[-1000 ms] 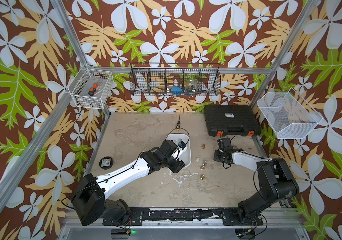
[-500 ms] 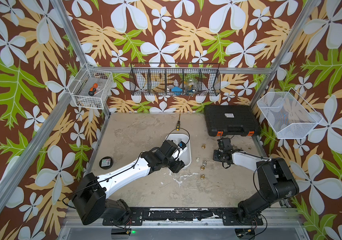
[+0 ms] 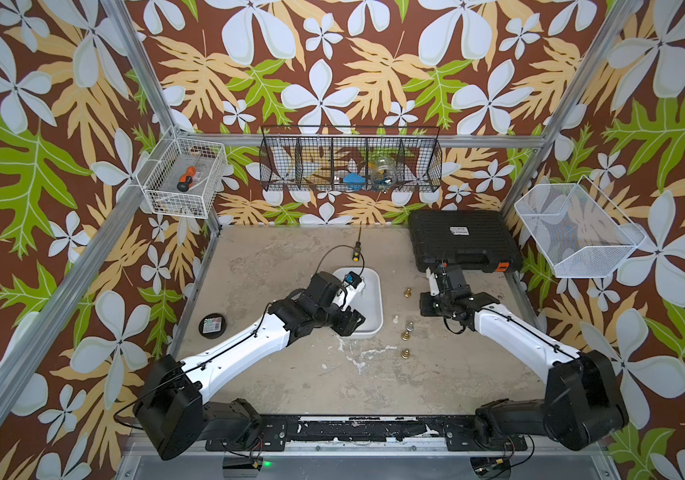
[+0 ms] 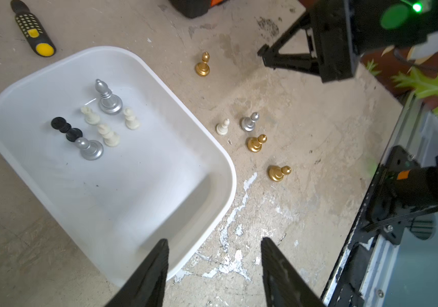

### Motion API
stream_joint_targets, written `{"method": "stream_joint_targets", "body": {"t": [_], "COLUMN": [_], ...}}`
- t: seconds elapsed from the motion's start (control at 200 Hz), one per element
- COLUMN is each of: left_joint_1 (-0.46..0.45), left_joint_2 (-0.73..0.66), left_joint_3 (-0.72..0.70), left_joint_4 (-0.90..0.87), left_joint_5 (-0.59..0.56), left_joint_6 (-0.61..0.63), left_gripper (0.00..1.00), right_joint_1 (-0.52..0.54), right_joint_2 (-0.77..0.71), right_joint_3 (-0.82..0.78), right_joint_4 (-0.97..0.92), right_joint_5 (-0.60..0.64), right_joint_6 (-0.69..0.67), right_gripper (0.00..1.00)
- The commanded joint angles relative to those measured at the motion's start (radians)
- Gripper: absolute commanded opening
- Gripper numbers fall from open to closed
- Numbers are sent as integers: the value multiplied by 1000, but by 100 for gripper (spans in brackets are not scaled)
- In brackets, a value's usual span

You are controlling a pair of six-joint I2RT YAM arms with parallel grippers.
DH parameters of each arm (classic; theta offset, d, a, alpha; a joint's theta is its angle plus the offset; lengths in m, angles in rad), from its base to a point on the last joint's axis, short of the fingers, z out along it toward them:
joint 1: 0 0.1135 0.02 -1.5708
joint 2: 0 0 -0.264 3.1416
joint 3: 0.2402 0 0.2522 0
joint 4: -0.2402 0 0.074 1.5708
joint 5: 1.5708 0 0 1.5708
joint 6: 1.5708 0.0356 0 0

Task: Put the chess pieces into the storage box
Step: Pick up the chess piece at the center of the board.

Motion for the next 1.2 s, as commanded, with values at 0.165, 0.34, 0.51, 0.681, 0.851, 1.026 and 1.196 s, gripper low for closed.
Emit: {"method": "stream_joint_targets", "body": {"t": [0.165,0.34,0.51,0.681,0.851,1.026,1.196], "left_joint_1": [199,223,217,176,158,145,134], "left_joint_2": [-32,-64,-109,-68,-43,-27,-15], "left_joint_3": [-75,-144,-195,-192,-190,-187,-190], "left_joint_4": [100,96,97,76,77,77,82], "left_joint_5": [513,601,598,614,615,629,649], "left_joint_6": [-131,-163,-161,-149,-137,-133,-134], "left_gripper": [52,51,52,53,52,51,45], "right_joint_1": [275,357,395,419,423,424,423], "right_joint_2": [-58,6,25,29,12,18,20], "right_joint_3": [55,75,100,107,93,87,87], "right_joint_4": [-46,-53,-76,-69,-49,-37,-31], "right_joint_5": [-357,-438,-496,-502,-495,-481,-464], "right_joint_6": [-164,-209,-278,-294,-295,-290,-287], "right_gripper": [6,6,7,7,7,7,7]}}
